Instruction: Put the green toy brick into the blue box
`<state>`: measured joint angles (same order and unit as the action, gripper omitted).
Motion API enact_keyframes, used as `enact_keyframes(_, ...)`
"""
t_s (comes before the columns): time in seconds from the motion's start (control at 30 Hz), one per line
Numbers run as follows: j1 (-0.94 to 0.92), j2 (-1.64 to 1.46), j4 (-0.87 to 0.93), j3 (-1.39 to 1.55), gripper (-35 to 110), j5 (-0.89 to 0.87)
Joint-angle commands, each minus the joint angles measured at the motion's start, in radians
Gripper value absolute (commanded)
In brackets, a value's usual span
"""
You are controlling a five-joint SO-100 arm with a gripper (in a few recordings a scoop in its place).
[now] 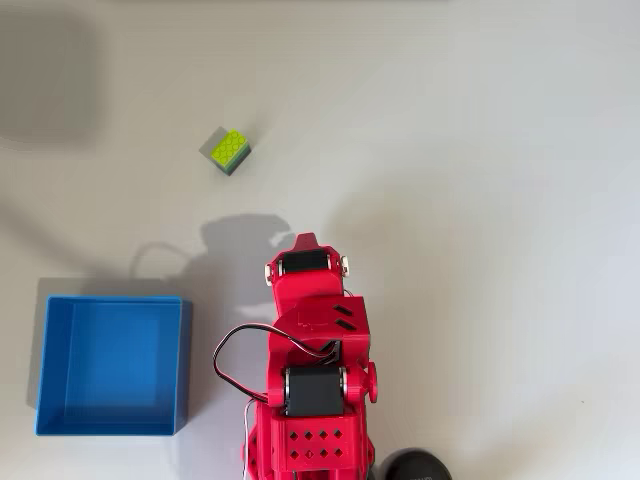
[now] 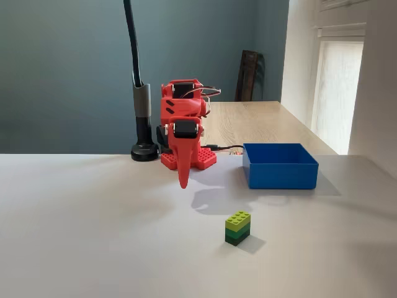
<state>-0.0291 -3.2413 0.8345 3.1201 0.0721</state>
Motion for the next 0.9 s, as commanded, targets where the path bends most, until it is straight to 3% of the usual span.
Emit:
enact_keyframes(0.0, -0.006, -0.017, 0.005, 0.014, 0, 0.011)
enact_keyframes(0.87, 0.051, 0.035, -0.057, -0.135, 0, -0.008)
